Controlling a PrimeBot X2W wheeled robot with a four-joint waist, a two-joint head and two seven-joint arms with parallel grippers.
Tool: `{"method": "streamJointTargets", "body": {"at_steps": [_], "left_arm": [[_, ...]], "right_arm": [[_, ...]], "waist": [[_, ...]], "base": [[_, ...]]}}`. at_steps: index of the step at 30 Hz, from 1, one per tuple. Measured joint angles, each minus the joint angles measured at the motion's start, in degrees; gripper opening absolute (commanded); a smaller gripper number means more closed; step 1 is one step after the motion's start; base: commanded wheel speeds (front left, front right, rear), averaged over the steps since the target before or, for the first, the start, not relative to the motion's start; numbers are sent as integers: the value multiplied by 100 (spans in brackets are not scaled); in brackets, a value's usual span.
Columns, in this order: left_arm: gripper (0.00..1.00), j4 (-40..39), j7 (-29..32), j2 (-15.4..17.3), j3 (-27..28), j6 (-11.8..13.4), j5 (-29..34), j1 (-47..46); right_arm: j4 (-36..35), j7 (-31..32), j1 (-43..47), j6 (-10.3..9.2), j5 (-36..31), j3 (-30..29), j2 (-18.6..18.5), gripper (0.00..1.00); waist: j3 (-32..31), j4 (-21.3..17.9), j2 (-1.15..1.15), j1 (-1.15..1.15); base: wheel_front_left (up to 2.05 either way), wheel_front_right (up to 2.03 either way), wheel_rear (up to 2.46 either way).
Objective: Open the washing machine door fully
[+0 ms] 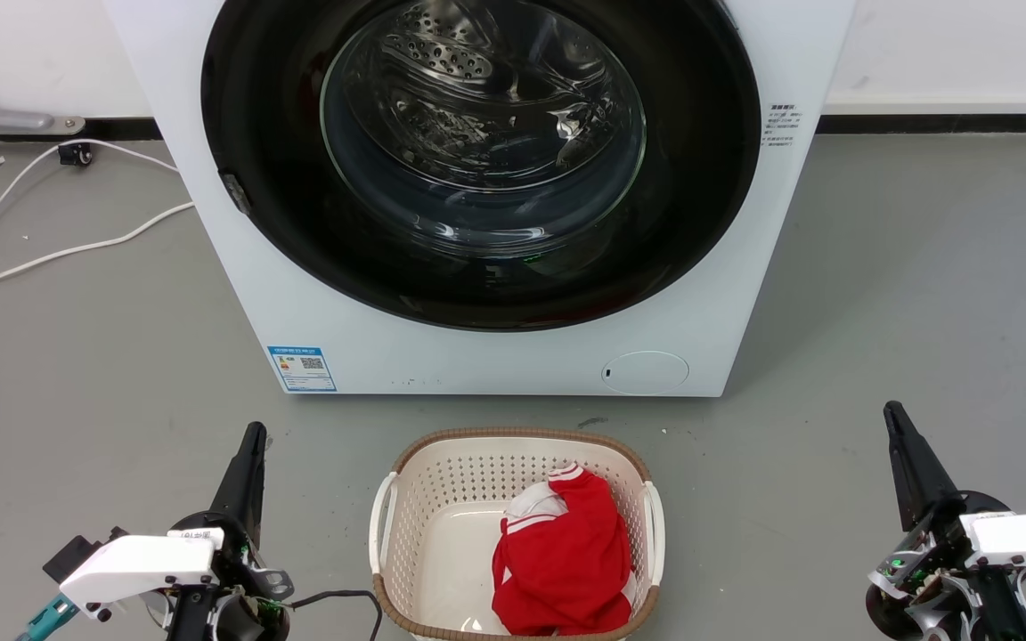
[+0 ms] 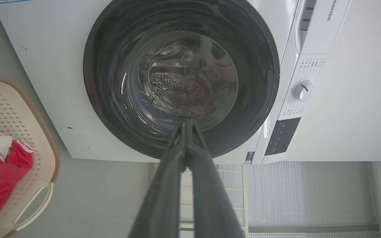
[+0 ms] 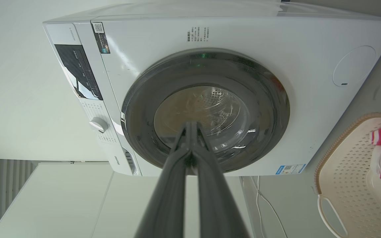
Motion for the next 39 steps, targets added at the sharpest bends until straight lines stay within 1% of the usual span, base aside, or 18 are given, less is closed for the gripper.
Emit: {"method": "streamJointTargets", "body": {"at_steps": [7,8,12,16,19,24,30,39], "left_arm": [[0,1,2,-5,5,0,1,-1],[100,11,1,-9,5,1,1,2],[100,149,-21,-48,-26,5,0,150],[100,100,-142,-48,-152,5,55,154],[100,52,-224,-49,-213,5,130,152],[100,-123,-359,-49,-249,5,442,129],[100,-389,-508,-51,-229,5,1066,116],[100,-690,-711,-51,-241,5,2246,105]], "right_arm": [[1,3,-1,0,-2,-12,8,0],[10,4,3,0,-2,-12,11,100],[133,-25,165,0,-1,10,36,100],[53,-137,194,0,-24,45,40,100],[-25,-221,231,0,-125,57,42,100],[-158,-355,247,0,-428,55,44,100],[-344,-492,257,0,-1178,67,45,100],[-706,-690,340,0,-2754,104,49,100]], "waist": [[0,0,0,0],[0,0,0,0],[0,0,0,0],[0,-2,0,0],[-2,-4,0,0],[-4,-8,0,0],[-4,-9,0,0],[-2,-3,0,0]], "base": [[0,0,0],[0,0,0],[0,0,0],[0,0,0],[0,0,0],[0,0,0],[0,0,0],[0,0,0]]}}
